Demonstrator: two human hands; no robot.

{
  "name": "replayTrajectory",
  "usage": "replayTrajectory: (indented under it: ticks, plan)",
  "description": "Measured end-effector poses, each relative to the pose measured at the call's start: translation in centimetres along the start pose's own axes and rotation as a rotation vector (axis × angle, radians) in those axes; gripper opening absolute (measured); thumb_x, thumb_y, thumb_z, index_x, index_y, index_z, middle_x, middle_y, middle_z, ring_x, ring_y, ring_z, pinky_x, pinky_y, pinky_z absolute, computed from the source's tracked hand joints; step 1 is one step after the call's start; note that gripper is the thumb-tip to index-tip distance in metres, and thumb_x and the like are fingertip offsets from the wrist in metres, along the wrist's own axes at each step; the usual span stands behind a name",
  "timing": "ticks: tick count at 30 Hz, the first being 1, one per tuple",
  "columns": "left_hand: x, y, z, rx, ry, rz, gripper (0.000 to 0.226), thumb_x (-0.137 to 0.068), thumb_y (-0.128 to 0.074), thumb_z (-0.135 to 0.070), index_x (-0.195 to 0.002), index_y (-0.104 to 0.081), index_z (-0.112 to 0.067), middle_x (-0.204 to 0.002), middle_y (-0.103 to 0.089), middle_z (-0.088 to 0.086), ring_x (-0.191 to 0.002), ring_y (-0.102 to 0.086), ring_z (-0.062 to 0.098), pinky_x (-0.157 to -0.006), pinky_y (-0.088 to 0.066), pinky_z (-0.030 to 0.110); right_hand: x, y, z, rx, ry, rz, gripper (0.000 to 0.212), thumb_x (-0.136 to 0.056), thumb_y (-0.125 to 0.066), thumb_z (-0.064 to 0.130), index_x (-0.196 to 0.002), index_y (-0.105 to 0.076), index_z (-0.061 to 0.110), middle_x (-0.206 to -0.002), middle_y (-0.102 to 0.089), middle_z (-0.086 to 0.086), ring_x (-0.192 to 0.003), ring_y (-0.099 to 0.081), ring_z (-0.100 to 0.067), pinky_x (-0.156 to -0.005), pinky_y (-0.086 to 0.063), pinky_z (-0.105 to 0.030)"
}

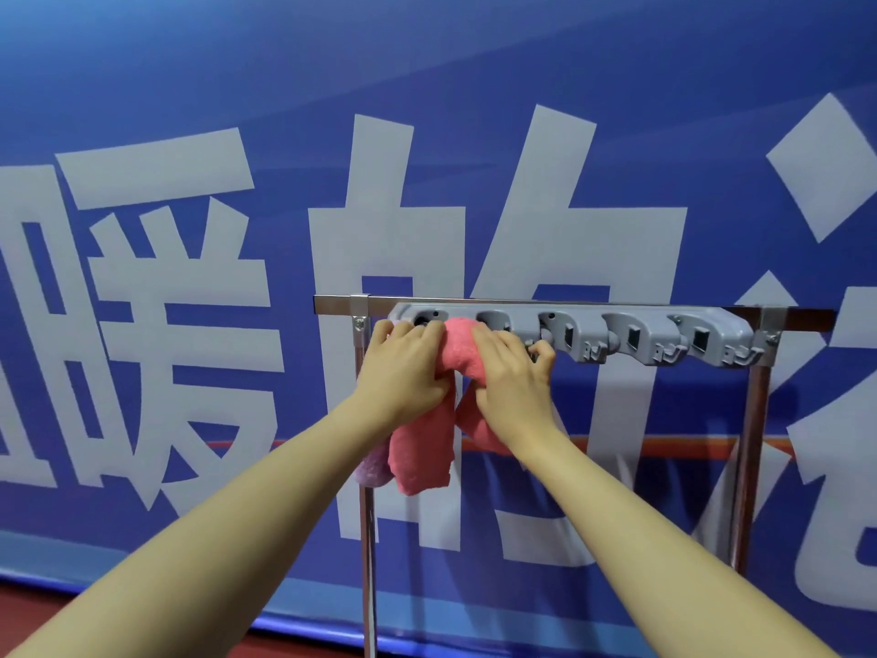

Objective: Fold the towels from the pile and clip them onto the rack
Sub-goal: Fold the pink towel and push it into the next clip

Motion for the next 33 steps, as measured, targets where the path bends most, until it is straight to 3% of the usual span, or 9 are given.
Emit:
replayTrajectory:
  ticks: [6, 10, 13, 18, 22, 25, 29, 31, 33]
  plan:
    - [1.3, 0.1, -0.2, 0.046, 0.005, 0.095, 0.036, -0.081, -0.053, -0.024, -0.114, -0.048, -0.011, -0.101, -0.062, 0.004, -0.100, -0.053, 0.026, -0.097, -0.017, 0.035, 1.0, -0.1, 0.2, -0.071, -0.041, 0.025, 0.070, -0.056, -0.060, 0.007, -0.125, -0.056, 0.005, -0.095, -0.067, -0.004, -0.091, -0.061, -0.020, -0.077, -0.020, -0.034]
    - [-0.1, 0.6, 0.1, -0.016, -0.035, 0.103, 0.039, -0.076, -0.053, -0.013, -0.115, -0.048, -0.009, -0.094, -0.063, 0.008, -0.092, -0.055, 0.031, -0.095, -0.017, 0.032, 2.0, -0.3, -0.1, -0.126, -0.042, 0.171, 0.067, -0.079, -0.048, 0.004, -0.144, -0.034, 0.010, -0.113, -0.058, -0.006, -0.112, -0.051, -0.023, -0.086, -0.016, -0.034]
    - [-0.8, 0.9, 0.0, -0.035, -0.055, 0.110, 0.041, -0.071, -0.051, -0.006, -0.112, -0.048, -0.009, -0.087, -0.064, 0.008, -0.083, -0.054, 0.033, -0.099, -0.018, 0.031, 2.5, -0.5, -0.2, -0.184, -0.089, 0.240, 0.070, -0.083, -0.045, 0.000, -0.147, -0.027, 0.017, -0.115, -0.054, -0.002, -0.115, -0.043, -0.021, -0.081, -0.011, -0.028]
    - [0.1, 0.6, 0.3, 0.097, -0.004, 0.128, 0.049, -0.068, -0.046, -0.032, -0.112, -0.049, -0.010, -0.088, -0.066, 0.005, -0.084, -0.058, 0.031, -0.096, -0.018, 0.031, 3.0, -1.1, -0.2, -0.242, -0.100, 0.281, 0.058, -0.085, -0.038, 0.004, -0.141, -0.037, 0.022, -0.105, -0.058, 0.002, -0.109, -0.046, -0.020, -0.075, -0.010, -0.027]
    - [1.9, 0.7, 0.9, 0.079, -0.089, 0.174, 0.051, -0.067, -0.024, -0.050, -0.091, -0.048, -0.012, -0.075, -0.059, 0.002, -0.078, -0.055, 0.026, -0.094, -0.018, 0.031, 3.3, -0.9, 0.2, -0.295, -0.106, 0.335, 0.054, -0.080, -0.024, 0.020, -0.130, -0.044, 0.021, -0.104, -0.059, 0.001, -0.106, -0.048, -0.020, -0.073, -0.013, -0.028]
    - [2.6, 1.2, 1.1, 0.130, -0.125, 0.209, 0.060, -0.067, -0.015, -0.046, -0.102, -0.050, -0.013, -0.102, -0.062, 0.005, -0.103, -0.051, 0.021, -0.101, -0.013, 0.033, 3.7, -0.4, 0.6, -0.371, -0.130, 0.379, 0.039, -0.088, -0.036, 0.026, -0.126, -0.042, 0.023, -0.104, -0.055, 0.001, -0.107, -0.045, -0.020, -0.081, -0.017, -0.029]
    - [3.5, 1.4, 1.6, 0.055, -0.169, 0.263, 0.055, -0.075, -0.027, -0.029, -0.125, -0.046, -0.016, -0.132, -0.051, -0.001, -0.133, -0.028, 0.019, -0.106, -0.005, 0.039, 4.6, 0.3, 1.6, -0.429, -0.207, 0.380, 0.076, -0.078, -0.051, 0.056, -0.140, -0.024, 0.022, -0.122, -0.052, 0.003, -0.117, -0.045, -0.021, -0.095, -0.024, -0.035]
    - [4.1, 1.3, 1.8, -0.084, -0.224, 0.200, 0.049, -0.072, -0.053, -0.021, -0.120, -0.055, -0.014, -0.134, -0.051, 0.003, -0.134, -0.034, 0.029, -0.108, -0.019, 0.048, 4.9, 0.3, 2.6, -0.425, -0.292, 0.372, 0.101, -0.070, -0.055, 0.067, -0.147, -0.010, 0.020, -0.137, -0.046, -0.001, -0.126, -0.042, -0.020, -0.102, -0.023, -0.038]
    - [4.8, 0.9, 2.1, -0.211, -0.189, 0.119, 0.050, -0.050, -0.072, -0.007, -0.100, -0.067, -0.013, -0.132, -0.054, 0.013, -0.125, -0.046, 0.042, -0.097, -0.037, 0.054, 5.0, 0.1, 3.5, -0.393, -0.388, 0.347, 0.110, -0.068, -0.060, 0.067, -0.148, -0.003, 0.017, -0.146, -0.037, -0.006, -0.131, -0.038, -0.023, -0.106, -0.021, -0.042]
Point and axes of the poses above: each hand's wrist, its own x-axis away from the middle knuckle, its own y-axis out of the back of the hand, z = x × y, the point moved 2 cm from there along -x, towards the middle knuckle
